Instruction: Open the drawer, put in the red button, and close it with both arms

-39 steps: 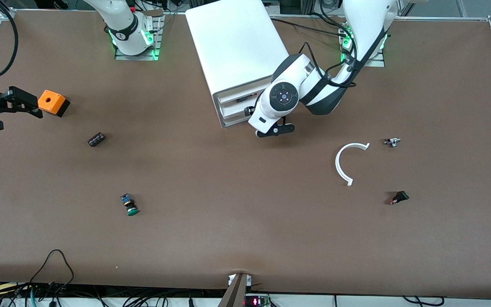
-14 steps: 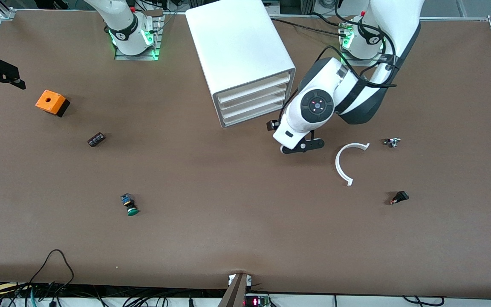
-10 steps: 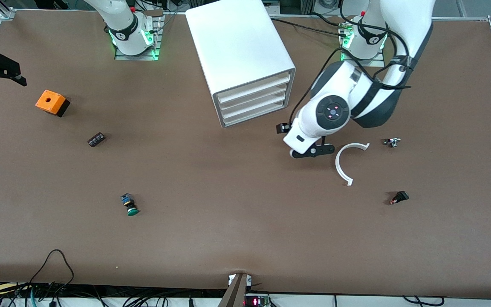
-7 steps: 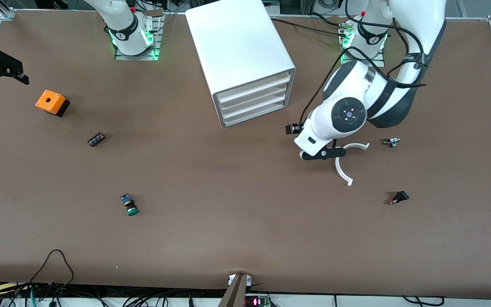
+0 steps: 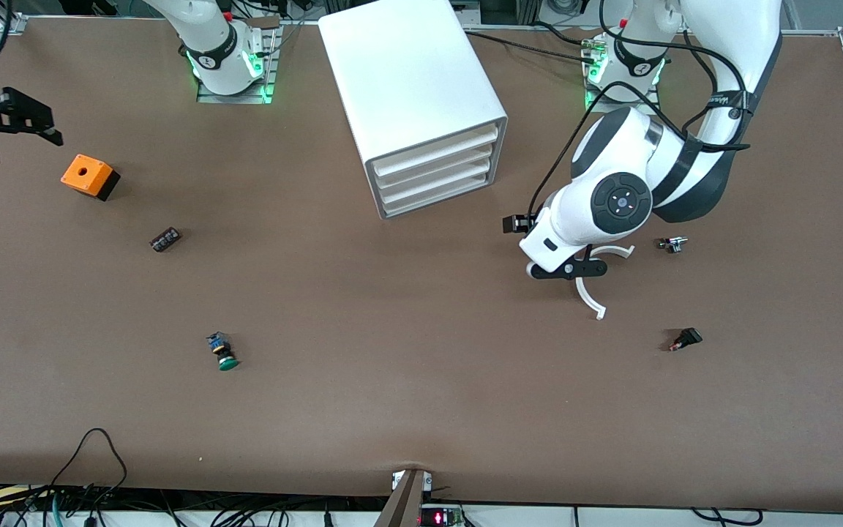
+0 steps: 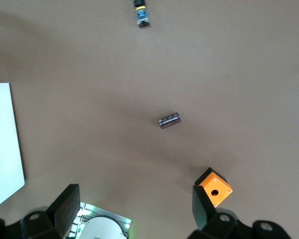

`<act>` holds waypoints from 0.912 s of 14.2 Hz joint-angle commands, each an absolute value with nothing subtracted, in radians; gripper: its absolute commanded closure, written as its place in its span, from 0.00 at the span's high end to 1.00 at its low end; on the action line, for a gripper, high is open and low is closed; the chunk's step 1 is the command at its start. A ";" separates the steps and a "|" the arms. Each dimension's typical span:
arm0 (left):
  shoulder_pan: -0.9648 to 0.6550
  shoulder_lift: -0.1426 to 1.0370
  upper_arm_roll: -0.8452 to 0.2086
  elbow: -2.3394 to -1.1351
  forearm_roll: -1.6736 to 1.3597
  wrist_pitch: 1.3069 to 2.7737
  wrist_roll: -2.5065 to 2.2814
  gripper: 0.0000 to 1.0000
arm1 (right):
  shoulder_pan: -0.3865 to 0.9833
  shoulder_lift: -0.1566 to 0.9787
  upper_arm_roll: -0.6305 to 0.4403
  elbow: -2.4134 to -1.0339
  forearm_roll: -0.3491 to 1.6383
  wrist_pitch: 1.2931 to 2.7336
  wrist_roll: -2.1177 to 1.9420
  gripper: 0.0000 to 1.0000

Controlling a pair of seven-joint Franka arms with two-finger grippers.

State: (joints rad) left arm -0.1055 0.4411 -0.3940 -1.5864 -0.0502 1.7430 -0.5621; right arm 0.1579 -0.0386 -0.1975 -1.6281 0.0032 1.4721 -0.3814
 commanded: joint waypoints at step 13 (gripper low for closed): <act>-0.014 0.367 -0.399 -1.482 0.072 1.528 -0.319 1.00 | 0.222 0.031 -0.206 -1.601 0.012 1.468 -0.391 1.00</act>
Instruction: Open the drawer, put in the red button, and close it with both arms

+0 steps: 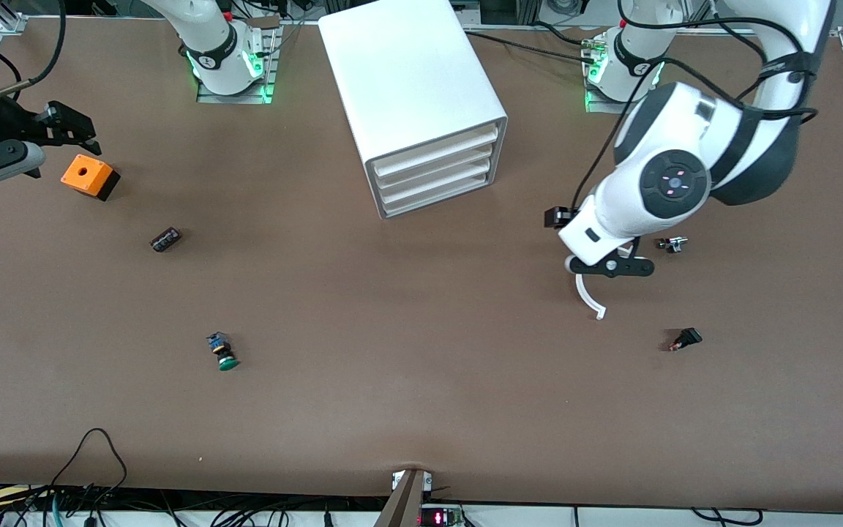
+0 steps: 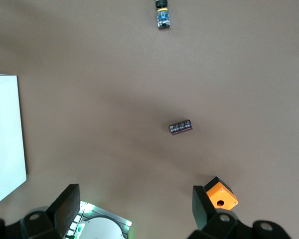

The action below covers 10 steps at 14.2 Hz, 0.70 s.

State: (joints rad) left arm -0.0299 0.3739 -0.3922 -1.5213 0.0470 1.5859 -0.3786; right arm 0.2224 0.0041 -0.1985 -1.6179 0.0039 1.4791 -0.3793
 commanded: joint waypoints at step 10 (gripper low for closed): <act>0.097 0.221 -0.394 -1.471 0.087 1.489 -0.088 1.00 | 0.229 0.044 -0.259 -1.542 -0.026 1.417 -0.390 1.00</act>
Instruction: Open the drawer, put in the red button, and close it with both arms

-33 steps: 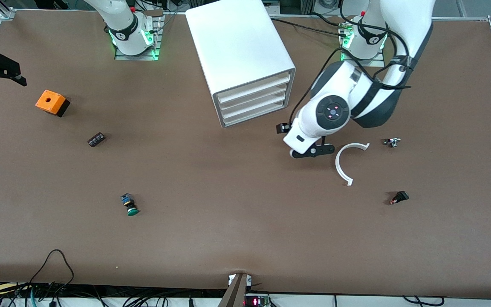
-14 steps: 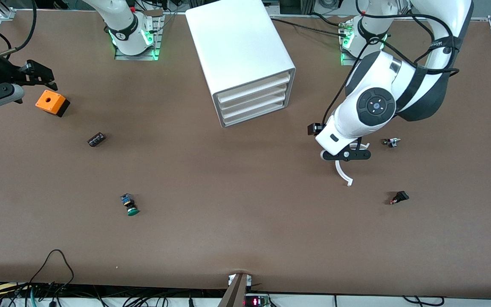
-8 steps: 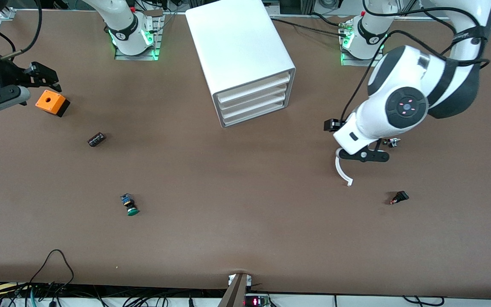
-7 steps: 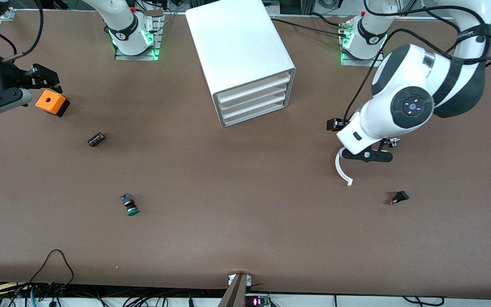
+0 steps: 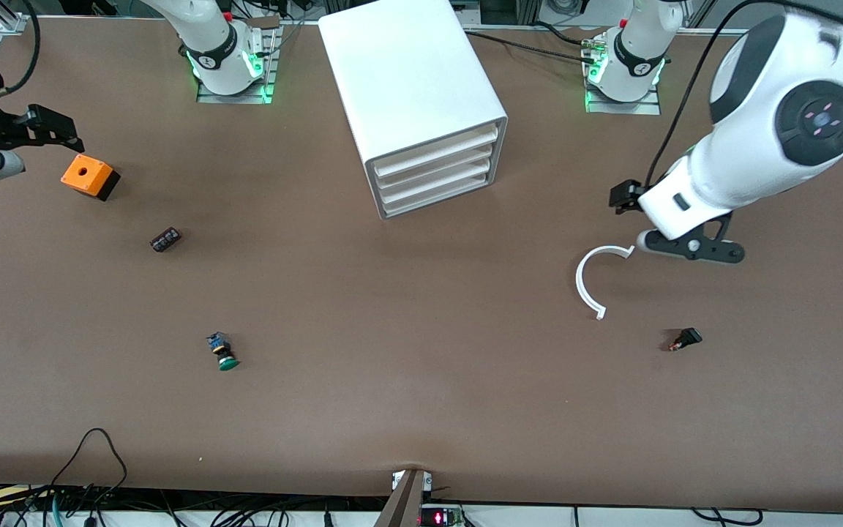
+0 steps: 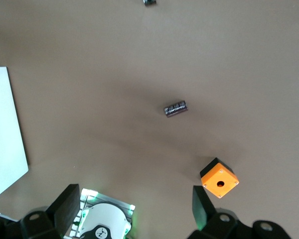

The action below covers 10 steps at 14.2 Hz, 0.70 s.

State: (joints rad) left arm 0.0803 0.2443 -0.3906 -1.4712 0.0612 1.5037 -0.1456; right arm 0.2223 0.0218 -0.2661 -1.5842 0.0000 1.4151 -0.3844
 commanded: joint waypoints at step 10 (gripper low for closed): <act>-0.043 -0.058 -0.056 -1.736 0.064 1.715 0.123 1.00 | 0.230 0.055 -0.258 -1.542 -0.017 1.466 -0.390 1.00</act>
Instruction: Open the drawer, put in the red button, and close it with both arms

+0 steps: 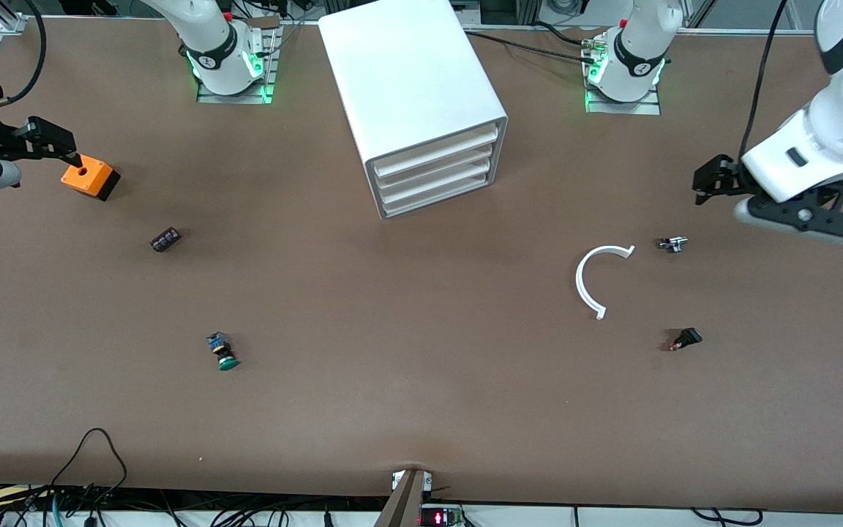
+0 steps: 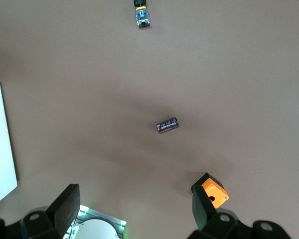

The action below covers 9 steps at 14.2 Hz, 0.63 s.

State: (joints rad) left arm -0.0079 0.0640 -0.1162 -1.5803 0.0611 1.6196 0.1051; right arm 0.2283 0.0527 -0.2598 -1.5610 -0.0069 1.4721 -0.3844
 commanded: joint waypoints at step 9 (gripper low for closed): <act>-0.083 -0.055 0.052 -1.724 0.041 1.704 0.118 1.00 | 0.230 0.051 -0.242 -1.543 -0.018 1.454 -0.390 1.00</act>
